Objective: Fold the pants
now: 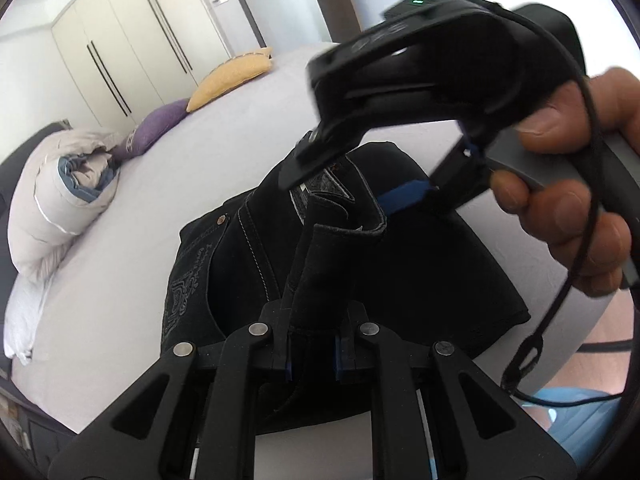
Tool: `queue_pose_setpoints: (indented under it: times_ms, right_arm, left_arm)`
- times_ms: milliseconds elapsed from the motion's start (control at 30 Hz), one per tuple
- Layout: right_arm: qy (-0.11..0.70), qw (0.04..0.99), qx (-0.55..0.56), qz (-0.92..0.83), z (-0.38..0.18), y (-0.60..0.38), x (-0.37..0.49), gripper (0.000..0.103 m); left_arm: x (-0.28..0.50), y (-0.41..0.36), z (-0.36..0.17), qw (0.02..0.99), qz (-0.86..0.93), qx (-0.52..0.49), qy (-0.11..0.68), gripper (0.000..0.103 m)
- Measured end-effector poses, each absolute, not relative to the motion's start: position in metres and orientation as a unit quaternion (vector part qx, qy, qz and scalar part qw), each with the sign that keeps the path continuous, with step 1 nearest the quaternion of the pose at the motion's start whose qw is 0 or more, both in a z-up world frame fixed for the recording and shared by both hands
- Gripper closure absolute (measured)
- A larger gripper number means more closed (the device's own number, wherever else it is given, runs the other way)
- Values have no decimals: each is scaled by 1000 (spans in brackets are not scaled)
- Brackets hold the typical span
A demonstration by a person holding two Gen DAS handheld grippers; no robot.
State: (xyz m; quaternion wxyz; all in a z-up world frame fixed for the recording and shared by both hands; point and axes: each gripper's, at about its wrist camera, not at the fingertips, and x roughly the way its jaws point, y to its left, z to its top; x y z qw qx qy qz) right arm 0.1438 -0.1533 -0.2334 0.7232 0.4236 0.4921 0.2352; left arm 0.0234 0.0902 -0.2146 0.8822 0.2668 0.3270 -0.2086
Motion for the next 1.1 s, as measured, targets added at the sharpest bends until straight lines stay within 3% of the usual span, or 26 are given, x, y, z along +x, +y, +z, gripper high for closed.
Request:
queue_pose_setpoints:
  times_ms: [33,67,167,367,800,933,967,1033,1067,1100]
  right_arm:
    - [500,722,414,237,-234,-150,148,61]
    - [506,725,404,236,-234,-147,150,70]
    - [496,743,383,234,-224,-146,150,81]
    - [465,763,379,240,-214,-172,133,83]
    - [477,755,398,210,-271,-203,120,88]
    - [481,740,417,217,-272,-210,121,76]
    - [478,744,415,214,-268,-212,119,70]
    - [470,752,416,204,-262,-221,114,64]
    - [466,754,418,198,-259,-225,112,63]
    - [464,757,419,192,-256,-229,110,63]
  left_arm:
    - [17,89,-216,882,-209,272,324,92]
    - [16,87,-215,881,-209,276,322,92]
    - [14,81,-215,879,-212,287,316,92]
    - [0,58,-210,873,-242,301,298,92]
    - [4,25,-269,848,-255,304,352,88]
    - [17,41,-262,841,-270,281,375,83]
    - [16,46,-259,840,-273,271,382,76]
    - [17,62,-252,846,-263,249,391,43]
    - [17,70,-247,851,-258,239,390,17]
    - [16,83,-238,858,-258,218,386,13]
